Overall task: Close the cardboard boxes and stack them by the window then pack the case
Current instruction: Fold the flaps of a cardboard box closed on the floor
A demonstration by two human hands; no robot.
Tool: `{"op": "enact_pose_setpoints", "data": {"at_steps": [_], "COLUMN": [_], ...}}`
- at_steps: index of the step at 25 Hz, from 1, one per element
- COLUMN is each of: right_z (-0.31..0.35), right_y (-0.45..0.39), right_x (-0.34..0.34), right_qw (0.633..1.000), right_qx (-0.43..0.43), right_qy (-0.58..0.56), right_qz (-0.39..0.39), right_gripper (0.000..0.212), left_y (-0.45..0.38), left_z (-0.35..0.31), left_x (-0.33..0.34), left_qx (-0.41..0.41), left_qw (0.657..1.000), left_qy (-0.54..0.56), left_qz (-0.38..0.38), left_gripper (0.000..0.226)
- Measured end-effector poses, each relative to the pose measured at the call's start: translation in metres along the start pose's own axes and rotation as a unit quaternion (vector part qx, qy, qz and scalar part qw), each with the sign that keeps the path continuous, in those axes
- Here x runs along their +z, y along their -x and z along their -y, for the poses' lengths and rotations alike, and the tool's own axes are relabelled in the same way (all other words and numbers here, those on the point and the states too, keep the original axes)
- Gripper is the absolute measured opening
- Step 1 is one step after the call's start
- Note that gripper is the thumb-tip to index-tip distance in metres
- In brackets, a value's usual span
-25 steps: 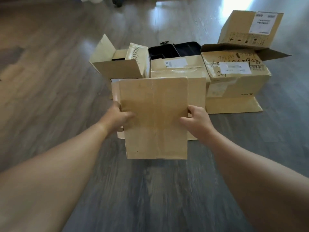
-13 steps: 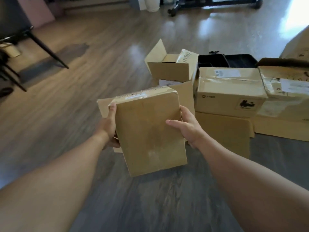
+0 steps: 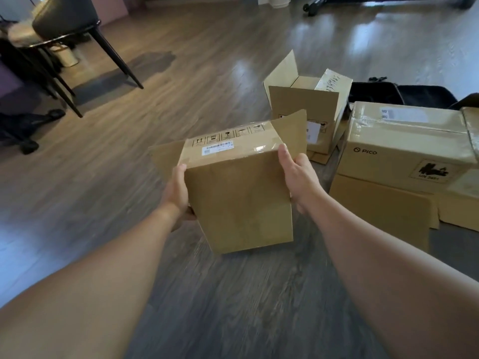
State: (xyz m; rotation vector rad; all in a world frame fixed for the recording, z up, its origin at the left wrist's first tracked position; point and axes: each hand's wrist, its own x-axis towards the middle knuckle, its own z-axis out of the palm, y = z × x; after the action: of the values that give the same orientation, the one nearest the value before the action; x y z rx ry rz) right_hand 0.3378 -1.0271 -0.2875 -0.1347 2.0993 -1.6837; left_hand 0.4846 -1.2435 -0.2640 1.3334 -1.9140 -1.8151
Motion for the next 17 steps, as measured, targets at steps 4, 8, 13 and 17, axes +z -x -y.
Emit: {"op": "enact_pose_setpoints", "data": {"at_steps": [4, 8, 13, 17], "right_z": [0.011, -0.002, -0.016, -0.02], "right_y": [-0.012, -0.017, -0.018, -0.012], "right_x": [0.02, 0.026, 0.001, -0.01], "right_qw": [0.999, 0.994, 0.988, 0.984], "right_qx": [-0.039, -0.092, -0.099, -0.126], "right_qy": [-0.007, 0.035, 0.083, 0.08], "right_qz": [-0.007, -0.041, -0.081, -0.092], "right_gripper": [0.038, 0.032, 0.029, 0.029], "left_y": [-0.005, -0.006, 0.0, 0.0], "left_z": [0.013, 0.025, 0.022, 0.023], "left_x": [-0.022, -0.022, -0.019, -0.032], "left_qx": [0.034, 0.072, 0.108, 0.131], "left_qw": [0.999, 0.997, 0.992, 0.986], "left_qy": [0.018, 0.03, -0.015, -0.057], "left_qz": [-0.006, 0.011, 0.069, 0.088], "left_gripper": [0.053, 0.031, 0.018, 0.02]}}
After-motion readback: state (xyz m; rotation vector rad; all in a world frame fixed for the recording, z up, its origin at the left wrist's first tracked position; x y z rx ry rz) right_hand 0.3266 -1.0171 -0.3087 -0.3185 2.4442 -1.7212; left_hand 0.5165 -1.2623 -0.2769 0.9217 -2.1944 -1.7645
